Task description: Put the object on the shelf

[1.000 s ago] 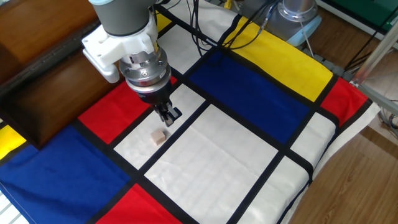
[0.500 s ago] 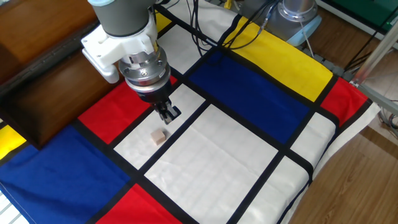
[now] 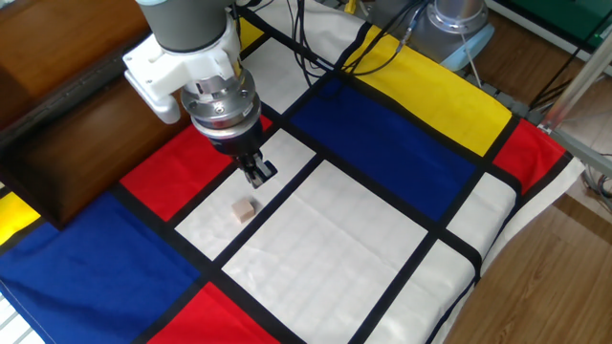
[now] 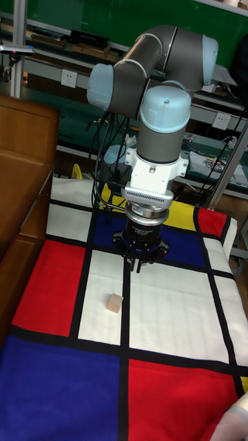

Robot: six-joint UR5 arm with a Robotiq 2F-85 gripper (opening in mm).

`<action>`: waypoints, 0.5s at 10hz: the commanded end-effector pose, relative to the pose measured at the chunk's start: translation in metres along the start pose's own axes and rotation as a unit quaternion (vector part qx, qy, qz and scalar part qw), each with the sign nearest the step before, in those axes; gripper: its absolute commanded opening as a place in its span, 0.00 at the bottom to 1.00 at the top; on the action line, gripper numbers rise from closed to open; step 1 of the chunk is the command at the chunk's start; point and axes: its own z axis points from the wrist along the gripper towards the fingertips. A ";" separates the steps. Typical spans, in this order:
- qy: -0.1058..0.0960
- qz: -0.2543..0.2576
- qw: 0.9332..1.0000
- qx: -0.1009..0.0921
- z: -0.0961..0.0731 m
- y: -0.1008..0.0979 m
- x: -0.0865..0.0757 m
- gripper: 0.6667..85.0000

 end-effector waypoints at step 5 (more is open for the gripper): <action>-0.002 -0.006 1.000 -0.014 -0.002 0.006 -0.001 0.29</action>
